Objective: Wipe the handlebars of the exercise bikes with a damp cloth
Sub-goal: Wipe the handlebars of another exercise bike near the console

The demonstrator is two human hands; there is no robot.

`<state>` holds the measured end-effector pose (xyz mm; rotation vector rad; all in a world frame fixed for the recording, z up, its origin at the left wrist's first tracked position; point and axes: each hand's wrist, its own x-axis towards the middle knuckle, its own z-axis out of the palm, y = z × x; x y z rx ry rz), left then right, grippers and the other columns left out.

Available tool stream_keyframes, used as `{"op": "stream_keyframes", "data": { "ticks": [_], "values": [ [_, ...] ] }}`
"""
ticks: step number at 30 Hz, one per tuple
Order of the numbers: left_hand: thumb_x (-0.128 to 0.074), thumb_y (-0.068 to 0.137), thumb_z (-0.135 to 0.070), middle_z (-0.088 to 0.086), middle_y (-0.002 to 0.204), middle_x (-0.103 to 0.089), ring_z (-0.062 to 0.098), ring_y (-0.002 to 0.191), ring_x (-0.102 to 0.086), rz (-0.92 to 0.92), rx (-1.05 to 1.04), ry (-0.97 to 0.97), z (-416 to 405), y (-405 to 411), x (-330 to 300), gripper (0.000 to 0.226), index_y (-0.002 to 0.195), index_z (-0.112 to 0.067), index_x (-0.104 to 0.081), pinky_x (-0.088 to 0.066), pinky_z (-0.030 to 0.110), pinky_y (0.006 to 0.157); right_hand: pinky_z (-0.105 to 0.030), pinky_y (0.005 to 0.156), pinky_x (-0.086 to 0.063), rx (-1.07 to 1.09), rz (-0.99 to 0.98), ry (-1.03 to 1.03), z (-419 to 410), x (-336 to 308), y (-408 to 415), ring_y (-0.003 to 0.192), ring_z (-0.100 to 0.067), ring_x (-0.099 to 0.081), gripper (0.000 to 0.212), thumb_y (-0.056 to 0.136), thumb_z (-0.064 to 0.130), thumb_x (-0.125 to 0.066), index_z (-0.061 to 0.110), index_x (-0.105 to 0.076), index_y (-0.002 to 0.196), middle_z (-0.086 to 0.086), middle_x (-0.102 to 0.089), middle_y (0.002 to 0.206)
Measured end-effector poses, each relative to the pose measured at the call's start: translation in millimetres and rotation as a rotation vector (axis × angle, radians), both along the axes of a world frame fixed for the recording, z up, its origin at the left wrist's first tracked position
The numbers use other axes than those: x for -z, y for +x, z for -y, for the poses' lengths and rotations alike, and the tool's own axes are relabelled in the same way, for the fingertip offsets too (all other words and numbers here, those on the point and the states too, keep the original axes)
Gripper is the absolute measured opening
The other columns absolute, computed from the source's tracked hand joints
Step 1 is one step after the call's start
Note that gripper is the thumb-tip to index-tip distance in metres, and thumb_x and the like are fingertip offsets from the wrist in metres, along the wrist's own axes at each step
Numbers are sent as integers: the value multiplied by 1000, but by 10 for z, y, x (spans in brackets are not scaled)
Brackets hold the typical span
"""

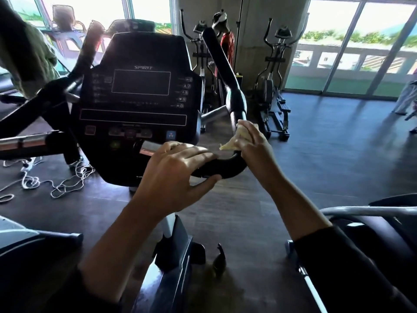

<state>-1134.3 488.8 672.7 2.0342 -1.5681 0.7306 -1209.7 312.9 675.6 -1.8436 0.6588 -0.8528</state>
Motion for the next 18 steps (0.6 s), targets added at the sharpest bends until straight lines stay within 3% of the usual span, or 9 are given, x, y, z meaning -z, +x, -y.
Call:
{"op": "stream_keyframes", "data": {
  "ticks": [2, 4, 5, 9, 11, 13, 14, 16, 18],
  "values": [
    [-57, 84, -52, -7, 112, -71, 13, 103, -66, 14, -12, -6, -14, 21, 24, 45, 113, -21, -70, -45, 38, 96, 0, 81, -35, 11, 21, -69, -139, 165, -146, 98, 11, -50, 42, 86, 19, -55, 23, -53, 128, 1, -52, 125],
    [-57, 84, -52, -7, 113, -71, 13, 105, -66, 24, -25, -14, -25, 33, 51, 45, 114, -20, -70, -41, 39, 101, 9, 69, -27, 32, 24, -163, -230, 264, -210, 91, 29, -39, 40, 91, 15, -55, 16, -51, 131, 1, -47, 127],
    [-56, 85, -53, -7, 113, -71, 11, 106, -65, 25, -31, -18, -31, 38, 59, 46, 114, -20, -70, -38, 39, 103, 8, 68, -28, 41, 13, -196, -219, 235, -192, 89, 29, -39, 40, 91, 14, -54, 16, -50, 131, 2, -46, 126],
    [-53, 86, -54, -7, 117, -69, 11, 111, -63, 6, -32, -34, -80, 57, 59, 48, 117, -21, -68, -35, 38, 106, -12, 81, -38, 71, 9, -87, -91, -2, -32, 97, -5, -52, 42, 88, 15, -51, 26, -54, 129, -1, -52, 129],
    [-54, 85, -54, -7, 116, -70, 10, 111, -63, 3, -37, -59, -101, 57, 50, 47, 117, -22, -69, -34, 35, 107, 2, 79, -32, 84, -6, -124, -184, 3, -91, 94, 4, -49, 41, 89, 13, -52, 21, -54, 129, -3, -51, 128],
    [-54, 85, -53, -7, 117, -69, 10, 112, -62, -3, -36, -80, -123, 61, 52, 46, 117, -22, -68, -33, 35, 108, 5, 79, -28, 70, -16, -219, -366, 106, -215, 102, 9, -44, 38, 92, 15, -53, 15, -52, 130, -6, -45, 132],
    [-54, 86, -52, -7, 117, -69, 10, 112, -62, -6, -32, -87, -130, 63, 58, 46, 117, -22, -68, -34, 36, 109, -1, 88, -28, 57, -24, -251, -464, 151, -269, 116, 0, -42, 38, 94, 20, -52, 15, -50, 132, -8, -40, 138],
    [-55, 86, -51, -6, 118, -69, 11, 113, -62, -13, -26, -100, -136, 68, 68, 45, 117, -21, -67, -35, 38, 110, -26, 109, -29, 42, -68, -275, -606, 198, -301, 137, -21, -30, 43, 94, 36, -47, 20, -46, 134, -8, -30, 148],
    [-56, 87, -50, -5, 118, -69, 11, 114, -61, -19, -41, -112, -144, 60, 70, 44, 118, -20, -67, -33, 38, 111, -54, 113, -26, 54, -128, -297, -616, 205, -279, 143, -32, -17, 46, 88, 45, -40, 27, -42, 130, -7, -22, 152]
  ]
}}
